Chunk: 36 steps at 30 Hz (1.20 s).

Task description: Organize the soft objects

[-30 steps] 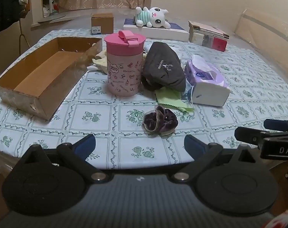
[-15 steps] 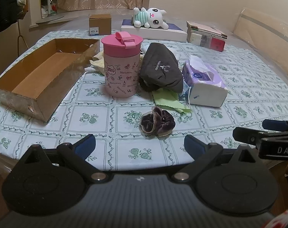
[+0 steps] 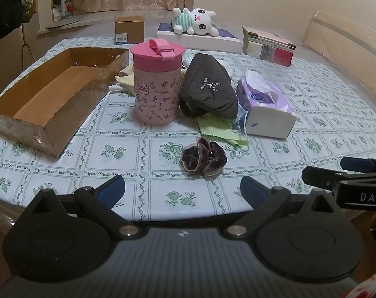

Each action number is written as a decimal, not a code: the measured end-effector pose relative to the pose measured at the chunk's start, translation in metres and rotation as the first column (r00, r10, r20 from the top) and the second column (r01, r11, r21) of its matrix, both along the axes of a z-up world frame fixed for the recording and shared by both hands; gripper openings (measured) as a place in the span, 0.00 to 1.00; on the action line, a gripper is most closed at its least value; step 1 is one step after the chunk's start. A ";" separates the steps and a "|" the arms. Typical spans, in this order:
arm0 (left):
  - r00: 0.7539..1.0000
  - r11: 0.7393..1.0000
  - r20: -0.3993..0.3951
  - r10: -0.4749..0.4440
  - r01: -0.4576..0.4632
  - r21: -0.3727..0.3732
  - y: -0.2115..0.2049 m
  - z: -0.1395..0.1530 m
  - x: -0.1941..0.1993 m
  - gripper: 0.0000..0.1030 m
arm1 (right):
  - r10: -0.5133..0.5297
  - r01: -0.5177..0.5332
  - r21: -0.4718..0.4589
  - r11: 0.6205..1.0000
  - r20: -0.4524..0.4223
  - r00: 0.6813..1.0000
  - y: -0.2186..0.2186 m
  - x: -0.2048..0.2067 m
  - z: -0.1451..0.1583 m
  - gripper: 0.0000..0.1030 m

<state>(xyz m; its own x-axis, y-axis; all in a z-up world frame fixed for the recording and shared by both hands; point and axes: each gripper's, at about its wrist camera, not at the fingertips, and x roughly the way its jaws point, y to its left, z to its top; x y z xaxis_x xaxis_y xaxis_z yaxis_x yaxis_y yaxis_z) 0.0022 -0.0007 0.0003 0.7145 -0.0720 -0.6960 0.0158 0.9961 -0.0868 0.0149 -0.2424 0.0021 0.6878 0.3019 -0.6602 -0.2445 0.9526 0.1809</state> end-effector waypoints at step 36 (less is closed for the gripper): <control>1.000 1.000 -0.004 -0.003 0.003 -0.006 -0.003 -0.003 0.000 0.96 | -0.007 0.007 -0.004 1.000 -0.007 1.000 -0.001 0.003 -0.002 0.96</control>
